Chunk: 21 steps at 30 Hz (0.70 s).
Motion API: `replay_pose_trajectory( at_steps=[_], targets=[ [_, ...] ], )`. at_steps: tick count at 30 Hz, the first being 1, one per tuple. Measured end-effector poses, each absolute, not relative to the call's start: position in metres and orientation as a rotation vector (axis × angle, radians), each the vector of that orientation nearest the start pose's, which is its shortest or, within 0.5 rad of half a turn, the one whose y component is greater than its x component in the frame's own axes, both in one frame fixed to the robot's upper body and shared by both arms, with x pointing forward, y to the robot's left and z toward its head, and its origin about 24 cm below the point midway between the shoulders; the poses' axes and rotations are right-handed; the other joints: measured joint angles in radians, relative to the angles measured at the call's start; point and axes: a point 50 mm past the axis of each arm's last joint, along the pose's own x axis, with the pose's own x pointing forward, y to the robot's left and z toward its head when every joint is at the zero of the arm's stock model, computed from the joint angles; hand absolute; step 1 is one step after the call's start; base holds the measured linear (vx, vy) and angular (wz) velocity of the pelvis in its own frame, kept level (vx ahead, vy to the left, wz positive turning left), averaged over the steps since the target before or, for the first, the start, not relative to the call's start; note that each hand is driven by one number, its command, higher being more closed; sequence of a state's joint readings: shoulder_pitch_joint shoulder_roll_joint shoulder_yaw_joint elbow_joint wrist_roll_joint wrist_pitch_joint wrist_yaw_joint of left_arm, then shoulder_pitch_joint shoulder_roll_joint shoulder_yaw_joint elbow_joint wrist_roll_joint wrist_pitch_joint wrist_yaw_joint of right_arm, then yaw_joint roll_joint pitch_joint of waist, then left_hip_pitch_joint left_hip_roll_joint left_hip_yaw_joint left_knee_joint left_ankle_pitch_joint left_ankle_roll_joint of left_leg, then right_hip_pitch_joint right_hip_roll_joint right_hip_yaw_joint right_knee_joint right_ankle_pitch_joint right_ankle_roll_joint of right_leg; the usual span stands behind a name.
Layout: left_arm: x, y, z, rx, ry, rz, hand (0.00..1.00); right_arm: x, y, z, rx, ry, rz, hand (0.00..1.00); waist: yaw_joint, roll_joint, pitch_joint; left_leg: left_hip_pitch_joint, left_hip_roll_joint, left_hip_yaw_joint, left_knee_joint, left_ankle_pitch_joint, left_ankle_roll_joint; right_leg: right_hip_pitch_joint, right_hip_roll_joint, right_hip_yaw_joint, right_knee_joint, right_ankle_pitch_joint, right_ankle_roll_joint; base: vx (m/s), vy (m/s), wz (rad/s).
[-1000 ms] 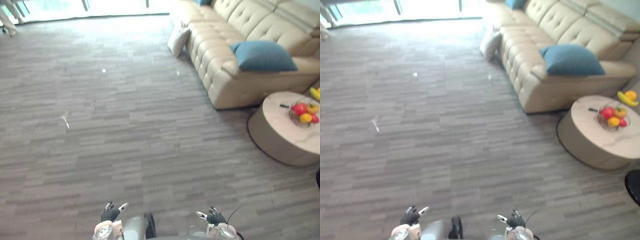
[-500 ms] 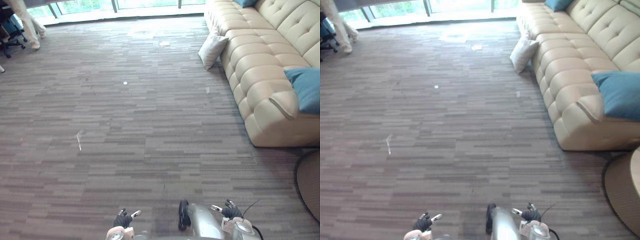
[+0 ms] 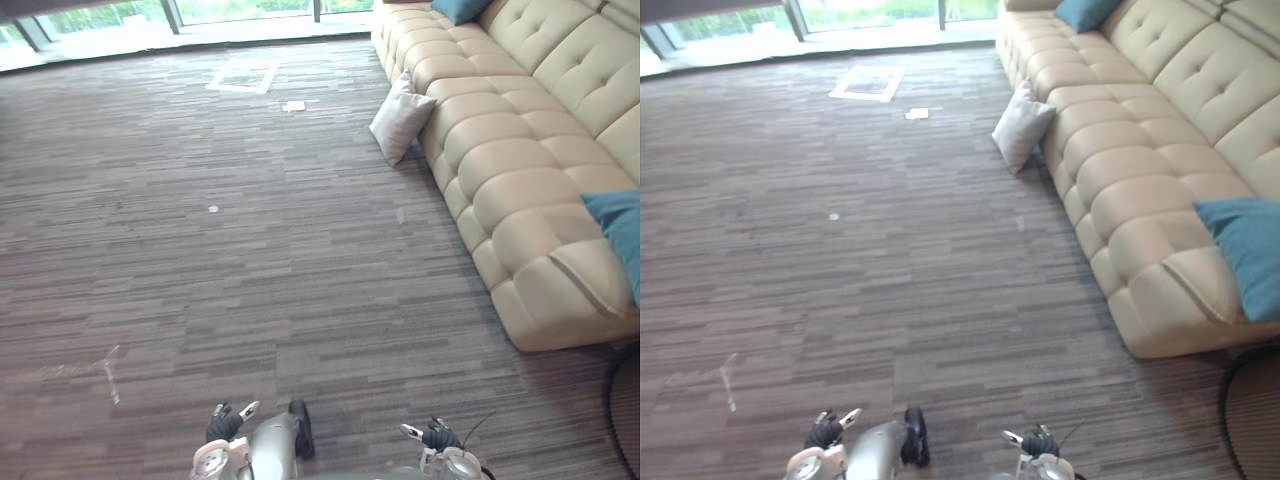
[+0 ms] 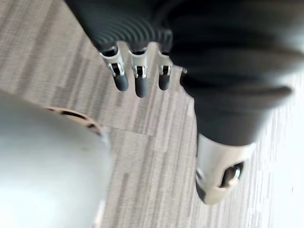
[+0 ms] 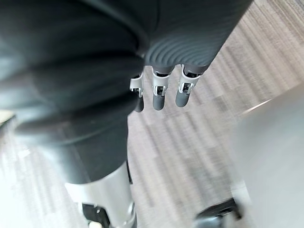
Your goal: Pick up cushions and gather them together orderly.
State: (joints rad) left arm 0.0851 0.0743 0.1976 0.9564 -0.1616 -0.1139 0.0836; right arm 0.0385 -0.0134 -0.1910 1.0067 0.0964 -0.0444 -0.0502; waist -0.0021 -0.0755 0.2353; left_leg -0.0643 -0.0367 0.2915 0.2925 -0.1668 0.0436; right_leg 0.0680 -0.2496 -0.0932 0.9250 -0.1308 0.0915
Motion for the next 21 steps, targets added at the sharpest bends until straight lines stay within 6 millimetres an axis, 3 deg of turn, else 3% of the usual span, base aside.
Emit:
replay_pose_trajectory(
  at_steps=[1, 2, 3, 4, 6, 8, 9, 10, 11, 12, 13, 14, 15, 16, 17, 18, 19, 21],
  targets=[
    [0.115, 0.215, -0.146, -0.116, 0.906, 0.408, 0.0, 0.121, -0.184, -0.154, 0.143, 0.988, -0.29, 0.0, 0.0, -0.001, 0.0, 0.033, -0.006, -0.004, -0.014, -0.011, 0.0, -0.013, -0.011, -0.012, 0.041, -0.008, -0.007, 0.71, 0.183, 0.18],
    [0.111, 0.211, -0.15, -0.115, 0.941, 0.397, 0.0, 0.122, -0.187, -0.152, 0.124, 0.979, -0.283, 0.0, -0.002, 0.013, -0.005, 0.173, -0.011, -0.027, -0.088, -0.033, 0.012, -0.068, -0.014, -0.08, 0.112, -0.066, -0.048, 0.48, 0.105, 0.13],
    [0.109, 0.21, -0.151, -0.106, 0.952, 0.382, 0.0, 0.122, -0.187, -0.152, 0.119, 0.978, -0.28, 0.0, -0.003, 0.021, -0.008, 0.206, -0.008, -0.033, -0.115, -0.036, 0.014, -0.092, -0.01, -0.108, 0.113, -0.097, -0.058, 0.58, 0.095, 0.31],
    [0.108, 0.205, -0.153, -0.094, 0.97, 0.353, 0.0, 0.127, -0.189, -0.15, 0.114, 0.952, -0.28, 0.0, -0.018, 0.033, -0.012, 0.264, 0.005, -0.046, -0.156, -0.043, 0.012, -0.163, 0.002, -0.167, 0.068, -0.153, -0.067, 0.58, 0.012, 0.41],
    [0.111, 0.198, -0.154, -0.091, 0.982, 0.323, 0.0, 0.137, -0.198, -0.143, 0.097, 0.9, -0.286, 0.0, -0.035, 0.06, 0.002, 0.339, 0.035, -0.065, -0.195, -0.067, 0.02, -0.295, 0.057, -0.23, -0.126, -0.178, -0.072, 0.73, -0.014, 0.42],
    [0.109, 0.195, -0.155, -0.09, 0.993, 0.314, 0.0, 0.146, -0.2, -0.139, 0.088, 0.874, -0.281, 0.0, -0.055, 0.073, 0.011, 0.386, 0.056, -0.081, -0.226, -0.072, 0.023, -0.353, 0.116, -0.262, -0.438, -0.084, -0.054, 0.57, -0.057, 0.47],
    [0.107, 0.197, -0.155, -0.071, 0.995, 0.305, 0.0, 0.146, -0.2, -0.14, 0.089, 0.875, -0.282, 0.0, -0.056, 0.062, 0.014, 0.432, 0.05, -0.086, -0.255, -0.074, 0.02, -0.366, 0.132, -0.28, -0.661, 0.027, -0.048, 0.66, -0.111, 0.49],
    [0.107, 0.198, -0.155, -0.066, 0.997, 0.305, 0.0, 0.146, -0.2, -0.14, 0.089, 0.878, -0.282, 0.0, -0.056, 0.056, 0.014, 0.452, 0.044, -0.087, -0.261, -0.079, 0.011, -0.372, 0.132, -0.281, -0.708, 0.052, -0.05, 0.83, -0.161, 0.64],
    [0.101, 0.2, -0.156, -0.061, 1.004, 0.312, 0.0, 0.14, -0.201, -0.142, 0.092, 0.896, -0.291, 0.0, -0.059, 0.037, 0.003, 0.511, 0.027, -0.102, -0.264, -0.108, -0.024, -0.385, 0.125, -0.261, -0.741, 0.061, -0.059, 0.89, -0.187, 0.6],
    [0.099, 0.196, -0.157, -0.089, 1.008, 0.329, 0.0, 0.136, -0.205, -0.143, 0.101, 0.899, -0.313, 0.0, -0.066, 0.041, -0.007, 0.556, 0.034, -0.132, -0.241, -0.135, -0.029, -0.401, 0.138, -0.214, -0.651, 0.141, -0.118, 0.76, -0.171, 0.51],
    [0.097, 0.194, -0.158, -0.101, 1.012, 0.334, 0.0, 0.135, -0.207, -0.143, 0.098, 0.901, -0.319, 0.0, -0.064, 0.053, -0.016, 0.553, 0.051, -0.139, -0.214, -0.135, -0.029, -0.413, 0.137, -0.211, -0.605, 0.144, -0.128, 0.61, -0.169, 0.22],
    [0.093, 0.191, -0.159, -0.121, 1.02, 0.347, 0.0, 0.133, -0.21, -0.143, 0.102, 0.905, -0.335, 0.0, -0.062, 0.072, -0.032, 0.519, 0.076, -0.151, -0.095, -0.135, -0.03, -0.419, 0.138, -0.215, -0.537, 0.137, -0.144, 0.71, -0.29, 0.13],
    [0.092, 0.186, -0.16, -0.133, 1.026, 0.343, 0.0, 0.13, -0.219, -0.142, 0.089, 0.909, -0.352, 0.0, -0.071, 0.111, -0.047, 0.434, 0.128, -0.168, 0.136, -0.116, -0.06, -0.391, 0.158, -0.245, -0.506, 0.114, -0.189, 0.72, -0.3, 0.12],
    [0.093, 0.181, -0.16, -0.145, 1.025, 0.337, 0.0, 0.13, -0.223, -0.142, 0.077, 0.912, -0.357, 0.0, -0.07, 0.142, -0.048, 0.372, 0.177, -0.17, 0.303, -0.059, -0.144, -0.36, 0.188, -0.259, -0.509, 0.075, -0.188, 0.73, -0.285, 0.06],
    [0.094, 0.178, -0.16, -0.151, 1.022, 0.334, 0.0, 0.13, -0.226, -0.141, 0.065, 0.914, -0.356, 0.0, -0.068, 0.155, -0.04, 0.292, 0.233, -0.171, 0.485, 0.023, -0.213, -0.319, 0.223, -0.26, -0.52, 0.042, -0.197, 0.73, -0.222, -0.12],
    [0.098, 0.179, -0.159, -0.162, 1.002, 0.338, 0.0, 0.131, -0.225, -0.141, 0.066, 0.918, -0.357, 0.0, -0.064, 0.169, -0.025, 0.202, 0.311, -0.128, 0.717, 0.022, -0.212, -0.226, 0.27, -0.254, -0.554, 0.002, -0.203, 0.83, -0.246, -0.19],
    [0.099, 0.186, -0.156, -0.163, 0.983, 0.366, 0.0, 0.129, -0.221, -0.143, 0.078, 0.935, -0.356, 0.0, -0.057, 0.148, -0.012, 0.143, 0.345, -0.081, 0.812, -0.016, -0.181, -0.133, 0.293, -0.24, -0.602, -0.021, -0.204, 0.8, -0.23, -0.23],
    [0.101, 0.195, -0.154, -0.142, 0.965, 0.378, 0.0, 0.126, -0.214, -0.147, 0.09, 0.96, -0.343, 0.0, -0.051, 0.116, -0.004, 0.083, 0.339, -0.031, 0.795, -0.062, -0.161, -0.029, 0.298, -0.219, -0.68, -0.031, -0.2, 0.52, -0.144, -0.21]
  ],
)
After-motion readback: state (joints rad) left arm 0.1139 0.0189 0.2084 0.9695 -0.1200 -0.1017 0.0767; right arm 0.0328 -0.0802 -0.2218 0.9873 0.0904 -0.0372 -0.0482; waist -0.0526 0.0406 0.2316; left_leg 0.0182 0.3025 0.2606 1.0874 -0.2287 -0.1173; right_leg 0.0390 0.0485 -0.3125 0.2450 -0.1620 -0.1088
